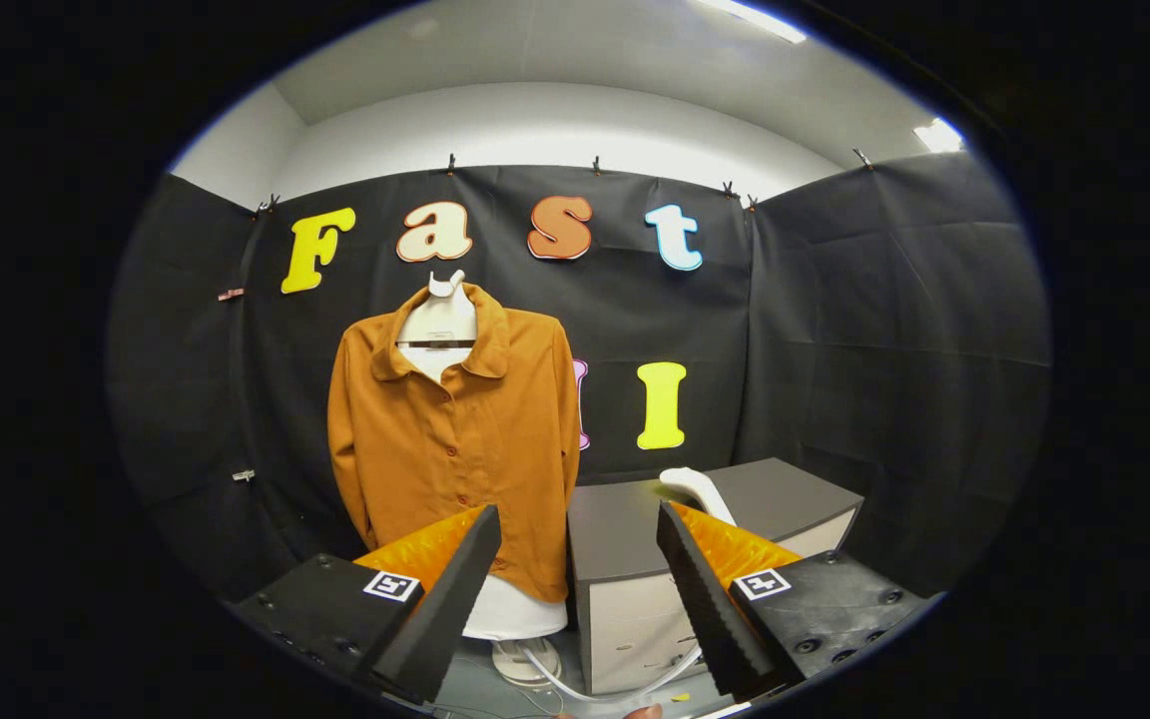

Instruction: Iron the clothes twice with a garment steamer, once on the left side and once on the right side.

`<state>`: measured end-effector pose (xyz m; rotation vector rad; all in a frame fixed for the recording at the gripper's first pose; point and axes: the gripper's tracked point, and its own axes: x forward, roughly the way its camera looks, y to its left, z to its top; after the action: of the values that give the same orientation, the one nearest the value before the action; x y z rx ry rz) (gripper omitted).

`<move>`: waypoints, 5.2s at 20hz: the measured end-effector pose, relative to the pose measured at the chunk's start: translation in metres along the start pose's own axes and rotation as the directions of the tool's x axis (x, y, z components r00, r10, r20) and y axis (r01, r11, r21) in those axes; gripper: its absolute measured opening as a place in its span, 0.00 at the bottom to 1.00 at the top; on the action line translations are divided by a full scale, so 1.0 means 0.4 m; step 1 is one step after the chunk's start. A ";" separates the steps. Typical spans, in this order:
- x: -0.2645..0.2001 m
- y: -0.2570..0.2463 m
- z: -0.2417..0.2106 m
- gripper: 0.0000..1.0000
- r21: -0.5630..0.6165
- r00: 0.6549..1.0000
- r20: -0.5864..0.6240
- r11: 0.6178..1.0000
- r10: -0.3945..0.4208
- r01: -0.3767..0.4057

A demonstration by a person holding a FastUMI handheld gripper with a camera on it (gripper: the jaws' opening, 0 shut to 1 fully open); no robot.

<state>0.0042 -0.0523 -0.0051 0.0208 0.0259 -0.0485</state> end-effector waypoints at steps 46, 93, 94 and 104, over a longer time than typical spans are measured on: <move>0.549 -0.516 -0.267 0.26 0.067 0.940 -0.341 0.998 0.002 0.022; 0.521 0.239 -0.696 0.27 -0.062 0.908 -0.416 0.998 -0.052 0.029; 0.513 0.241 -0.722 0.27 -0.060 0.901 -0.429 0.998 -0.056 0.033; 0.441 0.241 -0.891 0.27 -0.075 0.837 -0.544 0.997 -0.056 0.017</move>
<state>0.1759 0.0432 -0.3641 -0.0348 0.6057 -0.0788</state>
